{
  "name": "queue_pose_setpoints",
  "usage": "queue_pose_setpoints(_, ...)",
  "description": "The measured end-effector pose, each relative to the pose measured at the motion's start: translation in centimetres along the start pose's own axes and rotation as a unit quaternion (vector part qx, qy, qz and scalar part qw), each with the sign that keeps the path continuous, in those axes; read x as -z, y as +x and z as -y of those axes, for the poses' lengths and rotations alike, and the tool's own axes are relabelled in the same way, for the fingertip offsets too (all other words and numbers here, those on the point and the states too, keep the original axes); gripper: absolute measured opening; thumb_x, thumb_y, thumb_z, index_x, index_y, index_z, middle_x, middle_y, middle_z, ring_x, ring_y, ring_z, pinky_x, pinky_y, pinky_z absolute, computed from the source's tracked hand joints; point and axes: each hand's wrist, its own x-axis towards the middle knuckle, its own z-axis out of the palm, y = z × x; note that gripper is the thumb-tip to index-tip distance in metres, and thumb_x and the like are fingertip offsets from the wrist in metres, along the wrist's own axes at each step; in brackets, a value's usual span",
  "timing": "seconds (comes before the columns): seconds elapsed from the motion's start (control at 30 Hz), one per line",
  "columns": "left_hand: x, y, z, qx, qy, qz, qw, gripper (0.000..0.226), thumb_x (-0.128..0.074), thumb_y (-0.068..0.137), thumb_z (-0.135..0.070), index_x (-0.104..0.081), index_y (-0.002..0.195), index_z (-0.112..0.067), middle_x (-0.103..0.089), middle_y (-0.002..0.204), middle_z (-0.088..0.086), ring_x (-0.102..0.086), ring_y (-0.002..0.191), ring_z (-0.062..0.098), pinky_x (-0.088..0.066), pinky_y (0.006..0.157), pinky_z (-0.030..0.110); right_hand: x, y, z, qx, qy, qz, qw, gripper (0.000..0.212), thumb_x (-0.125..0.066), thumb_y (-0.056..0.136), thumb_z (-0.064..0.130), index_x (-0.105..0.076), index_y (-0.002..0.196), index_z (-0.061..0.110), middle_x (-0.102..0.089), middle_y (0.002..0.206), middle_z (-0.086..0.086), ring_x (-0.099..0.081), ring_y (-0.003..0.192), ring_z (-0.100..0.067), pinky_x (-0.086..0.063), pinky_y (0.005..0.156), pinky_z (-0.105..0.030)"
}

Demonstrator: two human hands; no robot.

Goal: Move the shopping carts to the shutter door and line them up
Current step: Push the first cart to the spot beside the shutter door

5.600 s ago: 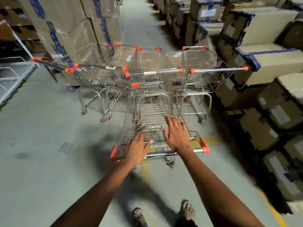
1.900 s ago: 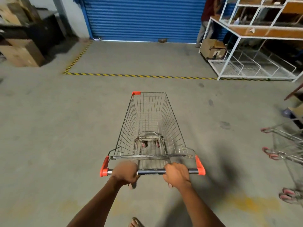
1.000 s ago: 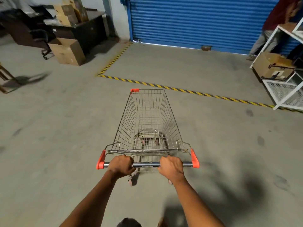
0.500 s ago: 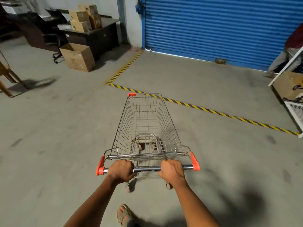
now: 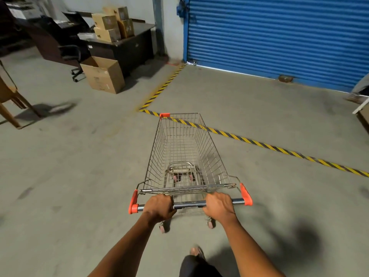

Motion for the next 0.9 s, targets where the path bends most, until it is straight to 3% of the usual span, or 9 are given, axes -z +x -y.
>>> queue_pose_setpoints(0.17, 2.6, 6.9, 6.9, 0.007, 0.003, -0.007, 1.0, 0.037, -0.046, 0.087, -0.054, -0.061, 0.078, -0.022, -0.06, 0.067, -0.005, -0.062, 0.062, 0.018, -0.051, 0.058, 0.029, 2.8, 10.0, 2.5, 0.009, -0.002, 0.013, 1.0, 0.011, -0.061, 0.082, 0.029, -0.068, 0.086, 0.022, -0.068, 0.083, -0.001, -0.07, 0.077, -0.024, -0.057, 0.071, -0.032)
queue_pose_setpoints(0.27, 5.1, 11.3, 11.4, 0.018, 0.03, -0.023, 0.999, 0.04, -0.045, 0.086, -0.057, -0.063, 0.081, -0.021, -0.065, 0.073, -0.002, -0.065, 0.066, 0.021, -0.05, 0.06, 0.029, 4.7, 16.6, 4.5, 0.017, -0.005, 0.011, 1.0, 0.008, -0.062, 0.083, 0.028, -0.066, 0.081, 0.022, -0.064, 0.077, -0.001, -0.067, 0.072, -0.023, -0.056, 0.068, -0.032)
queue_pose_setpoints(0.43, 8.9, 18.5, 18.8, 0.079, 0.024, -0.025, 0.996, 0.033, -0.054, 0.093, -0.054, -0.065, 0.086, -0.024, -0.059, 0.07, -0.009, -0.061, 0.064, 0.011, -0.052, 0.061, 0.027, 7.9, 26.9, 8.1, 0.028, 0.03, 0.003, 0.999, 0.017, -0.061, 0.086, 0.03, -0.071, 0.092, 0.018, -0.072, 0.087, -0.006, -0.07, 0.081, -0.028, -0.055, 0.072, -0.034)
queue_pose_setpoints(0.63, 12.6, 27.1, 27.2, 0.13, 0.014, -0.034, 0.991, 0.038, -0.052, 0.091, -0.059, -0.067, 0.094, -0.024, -0.063, 0.078, -0.007, -0.068, 0.074, 0.018, -0.05, 0.066, 0.028, 11.5, 37.5, 11.8, 0.029, 0.032, 0.013, 0.999, 0.016, -0.058, 0.095, 0.028, -0.07, 0.093, 0.019, -0.07, 0.084, -0.003, -0.066, 0.076, -0.023, -0.055, 0.081, -0.036)
queue_pose_setpoints(0.73, 14.4, 31.0, 30.8, 0.119, 0.013, -0.03, 0.992, 0.037, -0.052, 0.091, -0.059, -0.066, 0.092, -0.024, -0.06, 0.076, -0.008, -0.067, 0.073, 0.017, -0.052, 0.066, 0.029, 12.7, 42.0, 13.2, 0.02, 0.037, 0.004, 0.999, 0.017, -0.059, 0.094, 0.032, -0.07, 0.094, 0.019, -0.071, 0.086, -0.003, -0.068, 0.079, -0.024, -0.056, 0.084, -0.036)
queue_pose_setpoints(0.9, 17.9, 37.9, 37.0, 0.078, 0.022, -0.037, 0.996, 0.037, -0.05, 0.093, -0.057, -0.064, 0.084, -0.023, -0.065, 0.076, -0.006, -0.065, 0.068, 0.017, -0.054, 0.064, 0.031, 15.3, 50.3, 15.5, 0.002, 0.026, 0.0, 1.0, 0.02, -0.061, 0.092, 0.037, -0.071, 0.09, 0.02, -0.072, 0.085, -0.003, -0.069, 0.077, -0.025, -0.056, 0.075, -0.034)
